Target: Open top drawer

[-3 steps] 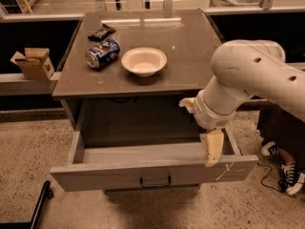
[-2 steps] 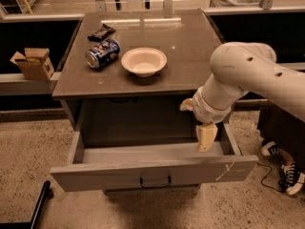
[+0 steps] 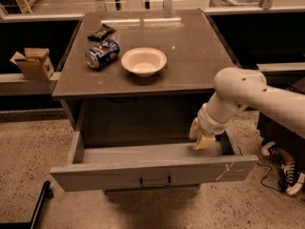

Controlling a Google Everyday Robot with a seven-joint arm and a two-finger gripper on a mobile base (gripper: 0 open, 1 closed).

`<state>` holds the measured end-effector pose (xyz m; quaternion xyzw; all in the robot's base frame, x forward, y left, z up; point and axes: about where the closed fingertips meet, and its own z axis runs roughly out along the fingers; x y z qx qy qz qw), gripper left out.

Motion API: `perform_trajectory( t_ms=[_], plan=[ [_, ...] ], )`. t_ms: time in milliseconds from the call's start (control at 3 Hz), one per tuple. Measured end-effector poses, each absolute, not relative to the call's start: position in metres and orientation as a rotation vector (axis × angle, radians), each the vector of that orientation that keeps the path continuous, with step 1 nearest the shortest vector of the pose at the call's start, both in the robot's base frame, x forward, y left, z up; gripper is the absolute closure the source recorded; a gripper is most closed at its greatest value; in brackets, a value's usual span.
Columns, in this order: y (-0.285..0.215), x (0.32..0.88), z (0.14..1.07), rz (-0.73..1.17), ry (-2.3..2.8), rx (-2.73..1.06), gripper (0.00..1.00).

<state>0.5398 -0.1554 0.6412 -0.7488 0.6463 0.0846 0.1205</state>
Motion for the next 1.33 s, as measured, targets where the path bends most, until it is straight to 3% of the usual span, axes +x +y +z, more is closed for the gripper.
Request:
perform_trajectory(
  t_ms=[1000, 1333],
  plan=[
    [-0.165, 0.493, 0.611, 0.311, 2.004, -2.22, 0.0],
    [-0.159, 0.461, 0.626, 0.339, 2.006, -2.262, 0.0]
  ],
)
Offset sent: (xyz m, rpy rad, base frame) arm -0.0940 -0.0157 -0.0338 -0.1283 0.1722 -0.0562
